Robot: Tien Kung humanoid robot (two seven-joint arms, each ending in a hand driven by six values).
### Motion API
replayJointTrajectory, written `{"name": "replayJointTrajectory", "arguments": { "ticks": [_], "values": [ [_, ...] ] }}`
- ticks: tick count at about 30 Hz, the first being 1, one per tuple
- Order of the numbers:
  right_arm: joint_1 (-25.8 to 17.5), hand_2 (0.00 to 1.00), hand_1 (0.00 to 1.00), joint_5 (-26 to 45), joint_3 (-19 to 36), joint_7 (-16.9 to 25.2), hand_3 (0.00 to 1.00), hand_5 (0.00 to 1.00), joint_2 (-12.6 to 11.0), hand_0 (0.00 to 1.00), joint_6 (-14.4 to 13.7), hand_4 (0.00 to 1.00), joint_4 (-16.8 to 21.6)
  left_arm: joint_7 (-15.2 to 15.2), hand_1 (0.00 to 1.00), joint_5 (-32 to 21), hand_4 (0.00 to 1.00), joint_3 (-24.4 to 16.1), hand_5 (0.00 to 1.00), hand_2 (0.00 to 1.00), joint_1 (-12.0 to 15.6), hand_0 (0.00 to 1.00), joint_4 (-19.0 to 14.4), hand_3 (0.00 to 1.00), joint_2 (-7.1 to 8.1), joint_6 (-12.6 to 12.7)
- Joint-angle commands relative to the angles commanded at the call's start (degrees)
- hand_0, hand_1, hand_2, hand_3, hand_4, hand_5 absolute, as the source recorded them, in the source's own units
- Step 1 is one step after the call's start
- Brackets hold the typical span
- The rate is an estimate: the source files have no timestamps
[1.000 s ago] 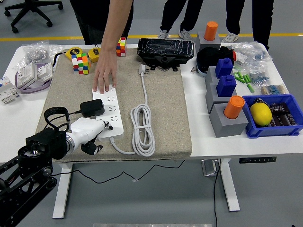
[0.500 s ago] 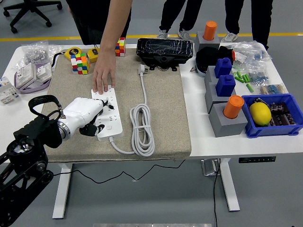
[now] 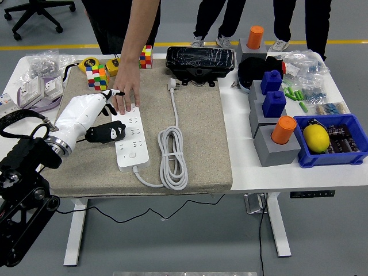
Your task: Pick up the plug,place it near the board,insert it into the board,press the button
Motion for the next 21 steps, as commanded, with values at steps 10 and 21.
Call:
{"name": "replayJointTrajectory", "arguments": {
  "ticks": [10,21],
  "values": [
    [0.1,0.714,0.714,0.2,0.0,0.1,0.762,0.998,0.1,0.785,0.0,0.998,0.0,-1.5,0.998,-1.4,0.998,-7.7,0.668,0.998,2.4,0.998,0.6,0.998,-2.97,3.2],
    [0.2,0.714,0.713,0.3,-0.1,0.2,0.762,0.998,0.1,0.785,0.0,0.998,0.0,-1.6,0.998,-1.5,0.998,-8.6,0.664,0.998,3.0,0.998,0.3,0.998,-3.37,3.6]
  ]
}}
